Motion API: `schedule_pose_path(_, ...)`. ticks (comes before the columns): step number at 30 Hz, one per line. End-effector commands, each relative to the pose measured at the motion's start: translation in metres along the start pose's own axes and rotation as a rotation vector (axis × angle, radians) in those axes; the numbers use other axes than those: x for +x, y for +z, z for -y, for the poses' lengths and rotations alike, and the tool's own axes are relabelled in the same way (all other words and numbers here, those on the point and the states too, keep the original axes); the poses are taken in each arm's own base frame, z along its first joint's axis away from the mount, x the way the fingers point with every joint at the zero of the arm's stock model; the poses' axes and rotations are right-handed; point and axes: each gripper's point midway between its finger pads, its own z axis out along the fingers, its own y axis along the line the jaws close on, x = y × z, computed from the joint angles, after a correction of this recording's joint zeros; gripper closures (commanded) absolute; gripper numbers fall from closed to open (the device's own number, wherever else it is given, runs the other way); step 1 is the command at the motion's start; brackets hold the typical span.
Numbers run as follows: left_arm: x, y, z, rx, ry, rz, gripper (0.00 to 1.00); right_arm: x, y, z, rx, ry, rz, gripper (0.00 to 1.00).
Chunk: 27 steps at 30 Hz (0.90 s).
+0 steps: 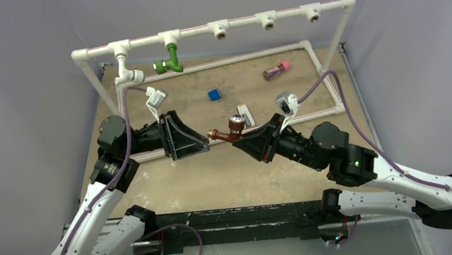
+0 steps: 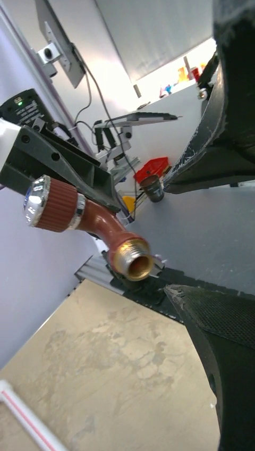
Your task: Install the water faucets
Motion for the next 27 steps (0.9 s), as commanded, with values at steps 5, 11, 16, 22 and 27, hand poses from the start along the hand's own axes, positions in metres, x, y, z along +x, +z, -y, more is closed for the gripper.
schedule_pose_path(5,-0.058,0.011,-0.007,-0.171,0.22,0.053,0.37,-0.074,-0.034,0.057,0.408,-0.156,0.191,1.0)
schedule_pose_path(11,-0.12,0.028,0.002,-0.192,0.365,0.149,0.42,-0.096,-0.056,0.106,0.757,-0.271,0.267,1.0)
schedule_pose_path(16,-0.177,0.04,0.007,-0.24,0.483,0.228,0.48,-0.125,-0.067,0.124,0.921,-0.404,0.323,1.0)
schedule_pose_path(22,-0.243,0.034,-0.011,-0.442,0.607,0.394,0.59,-0.17,-0.079,0.151,0.976,-0.539,0.402,1.0)
schedule_pose_path(27,-0.286,0.024,-0.025,-0.583,0.715,0.508,0.66,-0.186,-0.078,0.168,1.003,-0.593,0.413,1.0)
